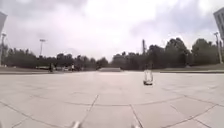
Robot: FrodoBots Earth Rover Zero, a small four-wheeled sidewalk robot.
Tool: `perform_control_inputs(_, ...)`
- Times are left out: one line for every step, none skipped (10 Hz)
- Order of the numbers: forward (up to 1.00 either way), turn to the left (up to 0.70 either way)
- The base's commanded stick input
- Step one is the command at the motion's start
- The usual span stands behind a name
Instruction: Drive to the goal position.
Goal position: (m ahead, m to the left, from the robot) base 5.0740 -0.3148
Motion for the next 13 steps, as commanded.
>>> perform_control_inputs(0.7,0.0)
perform_control_inputs(0.7,0.0)
perform_control_inputs(0.7,0.0)
perform_control_inputs(0.7,0.0)
perform_control_inputs(0.7,0.0)
perform_control_inputs(0.7,0.0)
perform_control_inputs(0.7,0.0)
perform_control_inputs(0.7,0.0)
perform_control_inputs(0.7,0.0)
perform_control_inputs(0.7,0.0)
perform_control_inputs(0.7,0.0)
perform_control_inputs(0.7,0.0)
perform_control_inputs(0.7,0.0)
